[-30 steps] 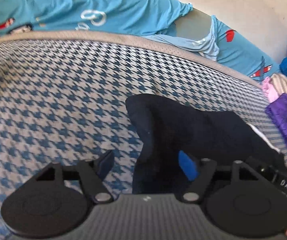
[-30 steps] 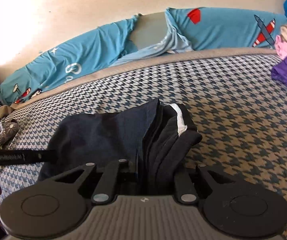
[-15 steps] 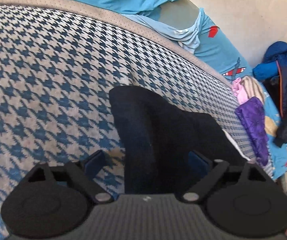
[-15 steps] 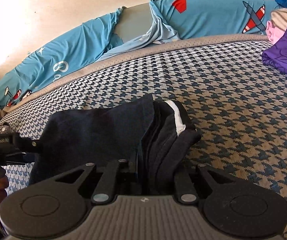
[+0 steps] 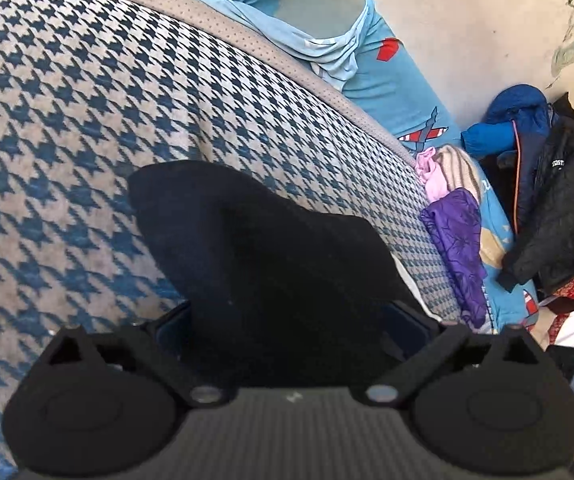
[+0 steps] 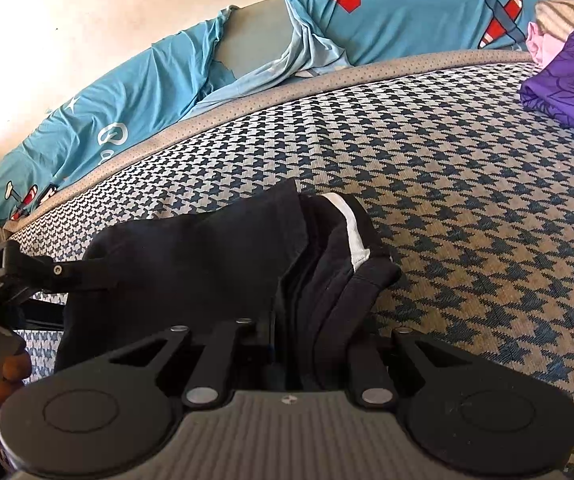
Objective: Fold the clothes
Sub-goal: 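Lift the black bundle with both grippers holding its opposite edges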
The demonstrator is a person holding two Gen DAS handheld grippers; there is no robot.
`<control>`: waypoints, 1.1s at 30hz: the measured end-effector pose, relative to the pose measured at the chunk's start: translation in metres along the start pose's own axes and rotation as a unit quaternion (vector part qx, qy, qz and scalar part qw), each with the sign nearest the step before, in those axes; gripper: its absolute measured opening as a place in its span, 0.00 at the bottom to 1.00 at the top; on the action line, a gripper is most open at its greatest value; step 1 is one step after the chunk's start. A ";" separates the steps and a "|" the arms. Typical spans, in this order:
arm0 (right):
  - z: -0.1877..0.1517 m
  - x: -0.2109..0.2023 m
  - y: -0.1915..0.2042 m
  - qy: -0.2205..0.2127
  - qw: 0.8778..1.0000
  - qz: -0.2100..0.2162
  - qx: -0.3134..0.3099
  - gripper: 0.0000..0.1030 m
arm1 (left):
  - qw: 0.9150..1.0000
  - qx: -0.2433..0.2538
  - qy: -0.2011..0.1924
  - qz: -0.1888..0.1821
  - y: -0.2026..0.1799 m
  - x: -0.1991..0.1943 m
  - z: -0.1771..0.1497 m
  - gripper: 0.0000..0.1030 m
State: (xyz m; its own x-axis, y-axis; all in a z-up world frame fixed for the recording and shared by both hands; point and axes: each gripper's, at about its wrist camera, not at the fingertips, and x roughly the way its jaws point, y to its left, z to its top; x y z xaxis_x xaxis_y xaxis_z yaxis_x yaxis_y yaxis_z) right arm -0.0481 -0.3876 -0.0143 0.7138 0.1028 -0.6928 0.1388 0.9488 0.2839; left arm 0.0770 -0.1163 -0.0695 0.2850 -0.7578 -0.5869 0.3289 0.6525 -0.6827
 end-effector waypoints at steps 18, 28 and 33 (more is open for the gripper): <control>-0.001 0.007 0.006 0.000 1.000 -0.014 -0.013 0.16 | 0.997 0.002 -0.027 0.075 -0.002 -0.012 -0.009 0.45; 0.000 0.005 0.002 0.005 1.000 -0.008 0.011 0.32 | 0.996 0.057 -0.017 0.071 -0.024 0.008 -0.007 0.81; 0.000 0.009 0.007 -0.003 1.000 -0.007 -0.004 0.31 | 0.985 0.105 -0.031 0.129 -0.043 0.015 -0.015 0.59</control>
State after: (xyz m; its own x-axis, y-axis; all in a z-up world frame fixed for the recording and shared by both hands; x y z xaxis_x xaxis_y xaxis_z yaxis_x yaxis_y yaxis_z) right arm -0.0407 -0.3803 -0.0191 0.7152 0.0875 -0.6934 0.1434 0.9526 0.2682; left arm 0.0538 -0.1556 -0.0551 0.4355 -0.5686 -0.6979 0.4161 0.8146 -0.4041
